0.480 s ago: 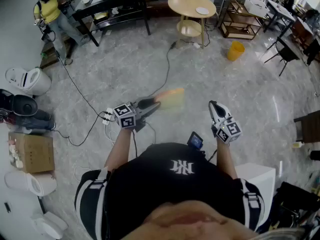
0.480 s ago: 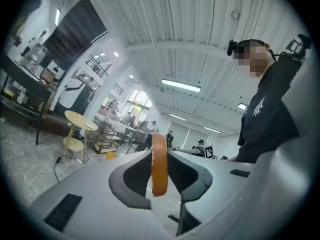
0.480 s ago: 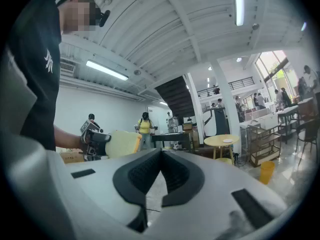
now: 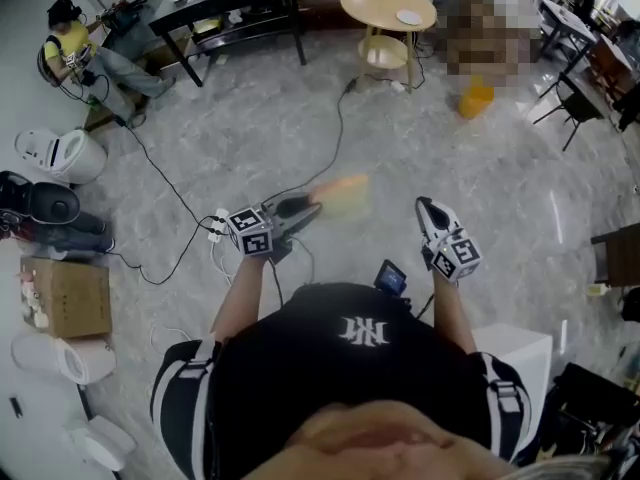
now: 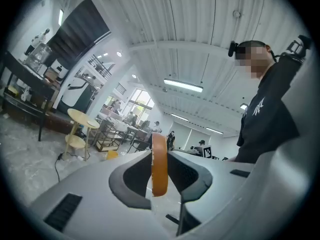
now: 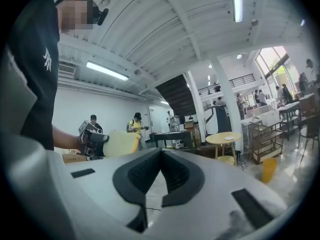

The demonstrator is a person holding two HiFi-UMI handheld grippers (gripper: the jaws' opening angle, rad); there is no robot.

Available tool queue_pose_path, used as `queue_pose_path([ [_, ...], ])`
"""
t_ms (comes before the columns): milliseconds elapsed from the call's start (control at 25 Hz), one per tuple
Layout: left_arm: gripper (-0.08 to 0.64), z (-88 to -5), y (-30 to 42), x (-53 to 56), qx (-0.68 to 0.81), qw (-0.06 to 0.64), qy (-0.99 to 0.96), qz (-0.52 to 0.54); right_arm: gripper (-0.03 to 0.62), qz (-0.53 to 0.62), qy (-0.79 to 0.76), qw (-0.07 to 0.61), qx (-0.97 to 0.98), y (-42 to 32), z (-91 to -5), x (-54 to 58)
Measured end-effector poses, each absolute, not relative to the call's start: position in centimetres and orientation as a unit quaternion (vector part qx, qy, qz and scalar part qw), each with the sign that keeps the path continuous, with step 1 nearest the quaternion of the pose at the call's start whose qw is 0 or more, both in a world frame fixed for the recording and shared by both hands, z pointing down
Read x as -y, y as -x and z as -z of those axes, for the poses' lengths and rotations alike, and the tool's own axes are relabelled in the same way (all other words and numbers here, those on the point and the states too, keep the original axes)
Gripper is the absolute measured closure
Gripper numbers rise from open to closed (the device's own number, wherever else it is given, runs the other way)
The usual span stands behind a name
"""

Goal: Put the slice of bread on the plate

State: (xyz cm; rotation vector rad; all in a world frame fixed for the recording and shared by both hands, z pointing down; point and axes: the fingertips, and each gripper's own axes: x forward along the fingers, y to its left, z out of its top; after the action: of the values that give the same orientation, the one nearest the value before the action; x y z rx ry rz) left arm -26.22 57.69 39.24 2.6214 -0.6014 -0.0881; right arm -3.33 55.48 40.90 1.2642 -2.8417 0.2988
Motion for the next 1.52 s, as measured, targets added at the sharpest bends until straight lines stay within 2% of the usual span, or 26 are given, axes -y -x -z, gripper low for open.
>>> queue_pose_path([
  [1520,0.457,-40.1,26.1,-58.3,0.221,0.234,-0.947,0.023,0.594,-0.111,-0.406,0.031,0.907,3.3,-42.0,-56.2],
])
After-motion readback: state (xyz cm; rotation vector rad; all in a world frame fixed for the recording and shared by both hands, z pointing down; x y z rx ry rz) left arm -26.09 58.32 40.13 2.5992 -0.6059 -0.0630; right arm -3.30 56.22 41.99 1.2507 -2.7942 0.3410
